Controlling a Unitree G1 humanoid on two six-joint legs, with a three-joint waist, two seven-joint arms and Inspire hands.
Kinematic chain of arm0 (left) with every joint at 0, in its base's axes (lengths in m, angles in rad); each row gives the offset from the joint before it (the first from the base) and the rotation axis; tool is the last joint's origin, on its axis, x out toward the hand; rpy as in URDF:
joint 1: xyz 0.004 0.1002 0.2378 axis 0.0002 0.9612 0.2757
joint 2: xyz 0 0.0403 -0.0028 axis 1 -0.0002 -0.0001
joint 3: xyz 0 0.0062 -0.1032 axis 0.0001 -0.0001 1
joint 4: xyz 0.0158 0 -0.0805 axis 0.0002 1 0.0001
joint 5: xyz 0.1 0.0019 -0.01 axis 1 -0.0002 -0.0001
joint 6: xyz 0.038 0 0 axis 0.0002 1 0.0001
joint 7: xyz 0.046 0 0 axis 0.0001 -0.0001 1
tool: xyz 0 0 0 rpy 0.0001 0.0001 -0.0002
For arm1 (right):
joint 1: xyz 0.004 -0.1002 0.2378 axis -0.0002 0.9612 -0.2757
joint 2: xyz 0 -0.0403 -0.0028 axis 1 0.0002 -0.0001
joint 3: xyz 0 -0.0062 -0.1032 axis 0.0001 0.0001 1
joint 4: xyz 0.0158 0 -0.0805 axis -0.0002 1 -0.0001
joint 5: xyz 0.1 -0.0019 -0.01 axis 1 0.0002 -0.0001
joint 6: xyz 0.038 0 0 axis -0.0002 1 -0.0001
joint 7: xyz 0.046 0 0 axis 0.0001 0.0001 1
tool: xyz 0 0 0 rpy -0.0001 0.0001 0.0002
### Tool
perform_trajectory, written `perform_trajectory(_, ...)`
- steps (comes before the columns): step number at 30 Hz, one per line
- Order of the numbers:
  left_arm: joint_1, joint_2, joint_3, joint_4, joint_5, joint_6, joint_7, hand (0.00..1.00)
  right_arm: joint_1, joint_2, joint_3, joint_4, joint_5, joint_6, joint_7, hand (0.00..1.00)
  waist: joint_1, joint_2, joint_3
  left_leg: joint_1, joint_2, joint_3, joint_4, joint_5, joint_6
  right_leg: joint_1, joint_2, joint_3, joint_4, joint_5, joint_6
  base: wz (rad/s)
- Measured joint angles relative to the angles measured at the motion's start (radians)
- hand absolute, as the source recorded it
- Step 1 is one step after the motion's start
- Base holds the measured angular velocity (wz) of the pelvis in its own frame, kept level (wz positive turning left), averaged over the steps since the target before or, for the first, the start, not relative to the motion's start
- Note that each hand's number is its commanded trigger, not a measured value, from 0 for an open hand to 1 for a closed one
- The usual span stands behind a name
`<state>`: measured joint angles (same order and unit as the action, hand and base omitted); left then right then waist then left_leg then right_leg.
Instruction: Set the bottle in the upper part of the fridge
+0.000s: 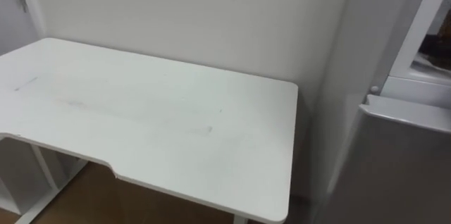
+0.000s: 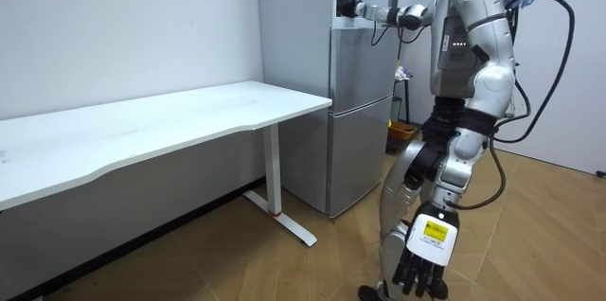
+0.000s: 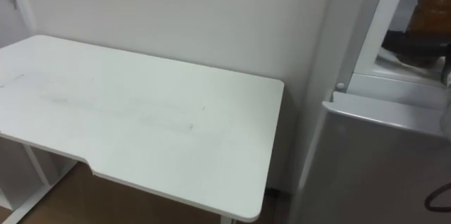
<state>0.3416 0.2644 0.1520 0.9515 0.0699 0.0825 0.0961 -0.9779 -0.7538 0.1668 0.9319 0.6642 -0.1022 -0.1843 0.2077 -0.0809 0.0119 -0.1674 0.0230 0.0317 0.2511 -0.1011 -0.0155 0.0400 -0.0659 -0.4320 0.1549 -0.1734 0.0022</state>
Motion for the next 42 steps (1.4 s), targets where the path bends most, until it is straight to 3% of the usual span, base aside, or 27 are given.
perform_trajectory(7,0.001,0.000,0.002,0.008,-0.001,-0.001,-0.004,0.00,0.007,0.000,-0.002,-0.014,0.008,0.021,0.012,0.00,-0.008,-0.008,-0.0014,0.022,0.000,0.009,-0.015,0.000,0.000,0.014,-0.002,0.008,-0.002,0.000,0.001,-0.03)
perform_trajectory(13,0.007,0.000,0.003,0.013,0.004,-0.001,-0.006,0.00,0.093,-0.001,-0.003,-0.133,0.052,0.038,0.013,0.00,-0.024,-0.022,-0.0096,0.041,-0.002,0.016,-0.023,-0.003,-0.001,0.032,-0.004,0.011,-0.004,-0.004,0.006,-0.01)
perform_trajectory(18,0.008,0.000,0.005,0.013,0.004,-0.001,-0.005,0.00,0.138,-0.001,-0.014,-0.171,0.097,0.039,0.016,0.00,-0.034,-0.022,-0.0102,0.066,-0.001,0.021,-0.029,-0.006,-0.001,0.051,-0.004,0.017,-0.004,-0.003,0.006,-0.01)
perform_trajectory(24,0.014,0.000,0.006,0.015,0.000,0.000,-0.006,0.00,0.160,-0.001,-0.031,-0.192,0.120,0.046,0.031,0.00,-0.039,-0.013,-0.0107,0.075,-0.001,0.023,-0.029,-0.007,-0.001,0.058,-0.004,0.022,-0.004,-0.003,0.006,-0.02)
perform_trajectory(31,0.037,-0.002,0.007,0.010,0.003,-0.001,-0.003,0.00,0.260,0.000,-0.057,-0.341,0.118,0.063,-0.002,0.00,-0.069,0.008,-0.0223,0.098,0.000,0.030,-0.036,-0.006,-0.001,0.075,-0.005,0.031,-0.003,-0.003,0.006,-0.02)
perform_trajectory(38,0.053,-0.012,0.049,0.001,0.011,-0.002,0.006,0.00,0.295,0.000,-0.120,-0.415,0.116,0.071,-0.068,0.00,-0.097,-0.002,-0.0168,0.129,0.002,0.061,-0.052,-0.006,-0.002,0.086,-0.006,0.063,-0.006,-0.005,0.008,-0.14)
perform_trajectory(42,0.049,-0.012,0.064,-0.021,0.010,-0.002,0.018,0.00,0.368,0.000,-0.161,-0.532,0.114,0.071,-0.112,0.00,-0.110,-0.017,-0.0135,0.144,0.001,0.075,-0.059,-0.008,0.000,0.087,-0.007,0.073,-0.011,-0.007,0.011,-0.08)
